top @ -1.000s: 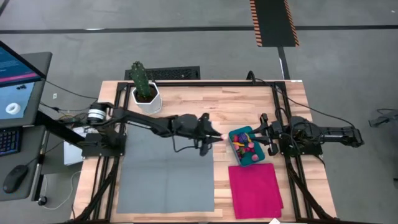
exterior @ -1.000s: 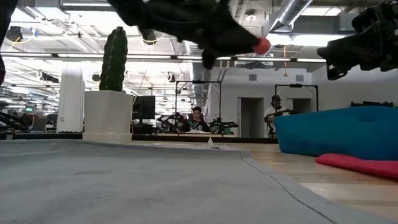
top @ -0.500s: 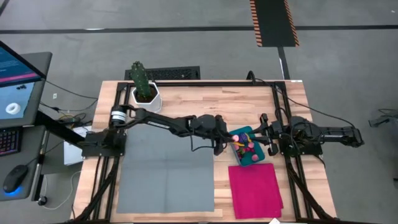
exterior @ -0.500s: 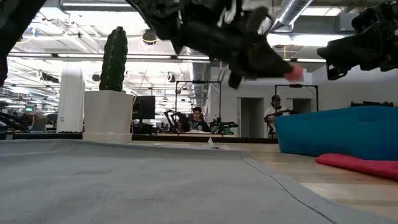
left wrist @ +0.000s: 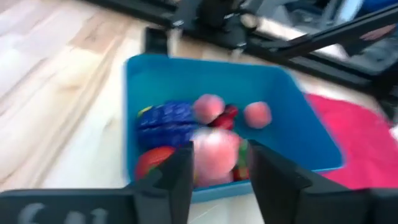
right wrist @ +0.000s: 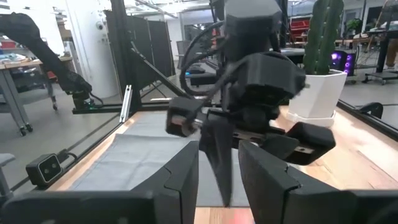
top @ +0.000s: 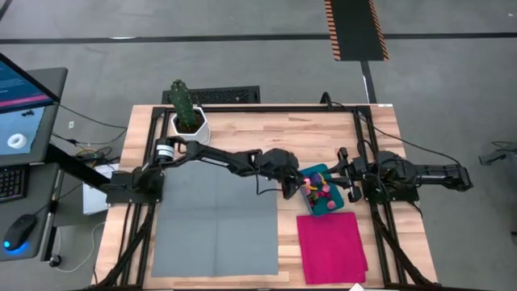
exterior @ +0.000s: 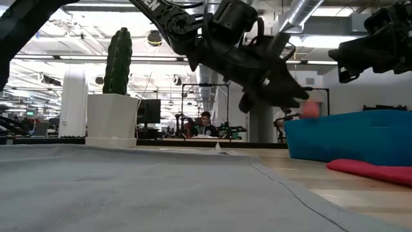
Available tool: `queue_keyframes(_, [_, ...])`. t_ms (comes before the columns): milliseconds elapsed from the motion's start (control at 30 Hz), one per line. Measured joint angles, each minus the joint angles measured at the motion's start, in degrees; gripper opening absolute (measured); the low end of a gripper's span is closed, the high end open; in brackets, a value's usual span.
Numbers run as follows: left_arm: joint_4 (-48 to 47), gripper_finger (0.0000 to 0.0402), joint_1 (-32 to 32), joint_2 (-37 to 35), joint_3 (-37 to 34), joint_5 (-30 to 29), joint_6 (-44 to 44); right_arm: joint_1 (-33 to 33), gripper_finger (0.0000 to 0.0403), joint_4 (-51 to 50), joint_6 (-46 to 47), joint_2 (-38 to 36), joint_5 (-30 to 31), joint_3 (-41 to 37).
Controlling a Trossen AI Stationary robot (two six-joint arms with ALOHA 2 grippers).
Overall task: Pick and placing Produce into tupperware
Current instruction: Put the pink peach into the blue bin, then return to Home Position
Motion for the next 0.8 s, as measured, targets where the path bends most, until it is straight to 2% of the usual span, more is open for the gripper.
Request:
queue_keyframes(200, [0.59, 0.0194, 0.13, -0.02, -0.02, -2.12, 0.52, 0.00, 0.0137, 0.00, 0.00, -0.01, -0.02, -0.01])
queue_keyframes(367, [0.29, 0.0216, 0.51, -1.92, -0.15, -1.49, 4.47, 0.00, 0.0139, 0.00, 0.00, -0.01, -0.02, 0.00])
queue_keyframes(500, [0.92, 0.0216, 0.34, -6.92, -0.29, -2.37, 6.70, 0.00, 0.0138, 0.00, 0.00, -0.01, -0.02, 0.00])
queue_keyframes(567, [0.85, 0.0216, -0.12, -10.08, -1.54, -0.97, 10.00, 0.00, 0.0137, 0.00, 0.00, 0.00, -0.02, 0.00])
queue_keyframes(633, [0.66, 0.0215, -0.54, -14.10, -3.63, 1.15, 12.50, 0.00, 0.0137, 0.00, 0.00, -0.01, -0.02, -0.02])
queue_keyframes(800, [2.60, 0.0215, -0.61, -26.21, -12.75, 1.41, 13.35, 0.00, 0.0139, 0.00, 0.00, -0.01, -0.02, 0.00])
